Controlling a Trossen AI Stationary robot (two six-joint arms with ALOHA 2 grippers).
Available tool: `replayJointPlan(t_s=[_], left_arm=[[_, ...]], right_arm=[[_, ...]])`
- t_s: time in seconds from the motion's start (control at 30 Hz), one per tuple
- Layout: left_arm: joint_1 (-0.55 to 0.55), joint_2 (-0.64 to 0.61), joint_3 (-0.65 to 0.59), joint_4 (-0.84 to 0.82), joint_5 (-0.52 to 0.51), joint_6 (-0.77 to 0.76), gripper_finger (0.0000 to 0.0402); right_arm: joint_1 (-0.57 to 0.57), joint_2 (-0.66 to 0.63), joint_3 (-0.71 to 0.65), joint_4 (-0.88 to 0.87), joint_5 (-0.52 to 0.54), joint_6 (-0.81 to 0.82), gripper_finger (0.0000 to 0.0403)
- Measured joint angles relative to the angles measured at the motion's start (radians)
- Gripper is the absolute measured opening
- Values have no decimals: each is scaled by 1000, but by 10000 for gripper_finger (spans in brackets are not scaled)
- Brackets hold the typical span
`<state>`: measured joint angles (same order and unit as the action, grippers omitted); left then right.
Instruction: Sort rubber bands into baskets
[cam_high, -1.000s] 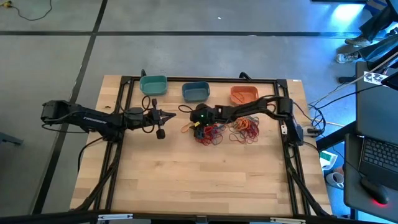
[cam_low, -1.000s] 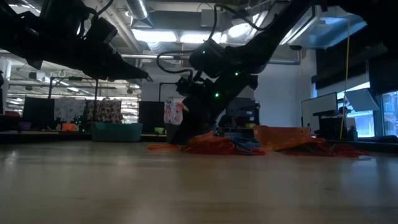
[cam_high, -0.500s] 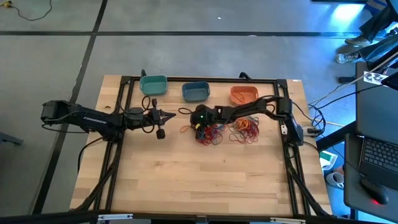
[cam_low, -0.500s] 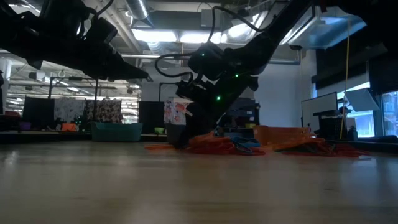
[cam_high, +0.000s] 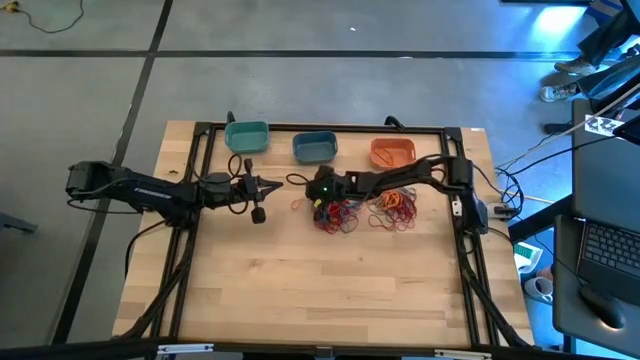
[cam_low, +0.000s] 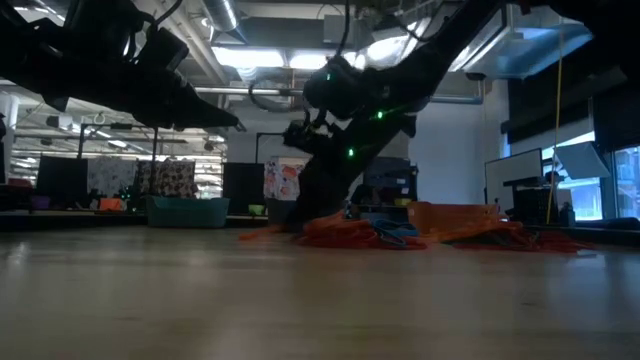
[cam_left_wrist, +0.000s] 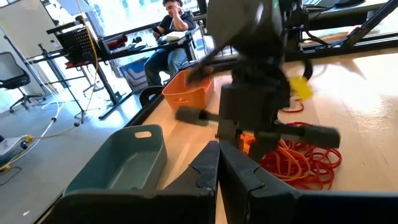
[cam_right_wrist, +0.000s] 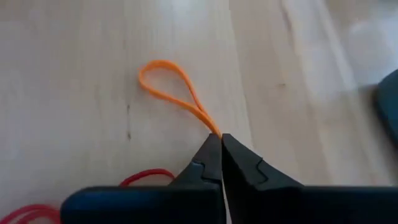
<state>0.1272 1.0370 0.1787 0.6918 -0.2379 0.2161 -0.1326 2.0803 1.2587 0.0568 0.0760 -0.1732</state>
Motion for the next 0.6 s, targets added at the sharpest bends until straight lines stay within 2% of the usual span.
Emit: replayJointPlan(t_s=[0.3,0.6], left_arm=[[0,0,0,-3,0,-4,5],[0,0,0,-6,0,10,5]], right_arm=[[30,-146,0,-191,162,30,2],[32,-342,-164,-228,326,82,5]])
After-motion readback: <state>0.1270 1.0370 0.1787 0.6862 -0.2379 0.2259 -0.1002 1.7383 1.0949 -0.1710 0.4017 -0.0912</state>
